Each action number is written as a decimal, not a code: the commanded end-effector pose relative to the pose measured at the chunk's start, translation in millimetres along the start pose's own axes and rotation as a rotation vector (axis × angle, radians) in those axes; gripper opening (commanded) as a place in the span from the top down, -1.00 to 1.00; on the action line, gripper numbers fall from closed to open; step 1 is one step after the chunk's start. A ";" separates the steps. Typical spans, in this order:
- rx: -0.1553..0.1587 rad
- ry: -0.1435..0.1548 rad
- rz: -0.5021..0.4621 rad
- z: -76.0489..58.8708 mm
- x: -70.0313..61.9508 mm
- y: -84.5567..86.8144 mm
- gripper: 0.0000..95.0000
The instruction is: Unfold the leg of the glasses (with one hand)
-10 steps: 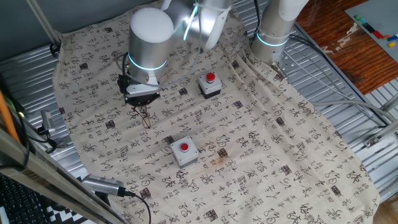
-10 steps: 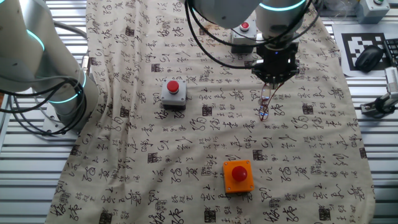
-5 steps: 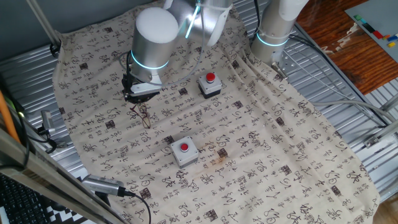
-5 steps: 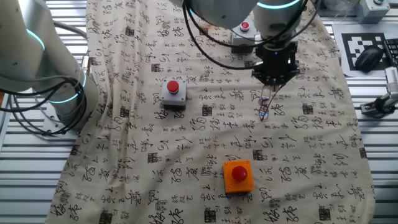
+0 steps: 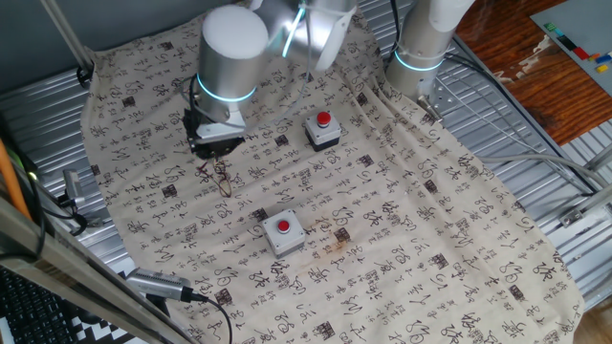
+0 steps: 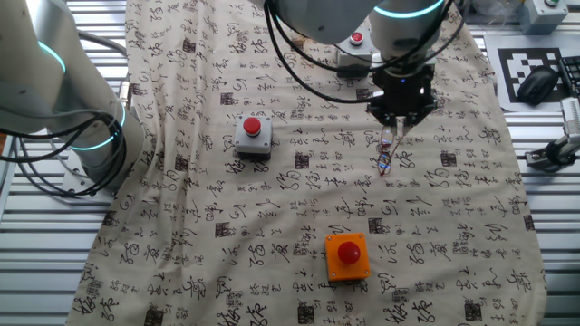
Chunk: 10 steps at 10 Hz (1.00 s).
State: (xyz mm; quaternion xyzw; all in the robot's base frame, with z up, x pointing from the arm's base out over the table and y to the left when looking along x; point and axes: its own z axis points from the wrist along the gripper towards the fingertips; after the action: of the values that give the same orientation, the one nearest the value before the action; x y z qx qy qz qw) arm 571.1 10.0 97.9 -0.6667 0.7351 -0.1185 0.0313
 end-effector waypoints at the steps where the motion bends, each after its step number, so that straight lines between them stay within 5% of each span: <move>1: -0.002 -0.013 -0.010 -2.4 3.6 0.8 0.20; 4: -0.002 -0.019 -0.008 -4.6 8.1 0.9 0.20; 10: -0.022 -0.088 0.051 -1.0 0.3 0.7 0.20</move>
State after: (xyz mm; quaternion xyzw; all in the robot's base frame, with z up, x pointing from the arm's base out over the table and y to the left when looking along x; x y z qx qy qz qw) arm 569.7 9.6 98.4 -0.6529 0.7507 -0.0814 0.0601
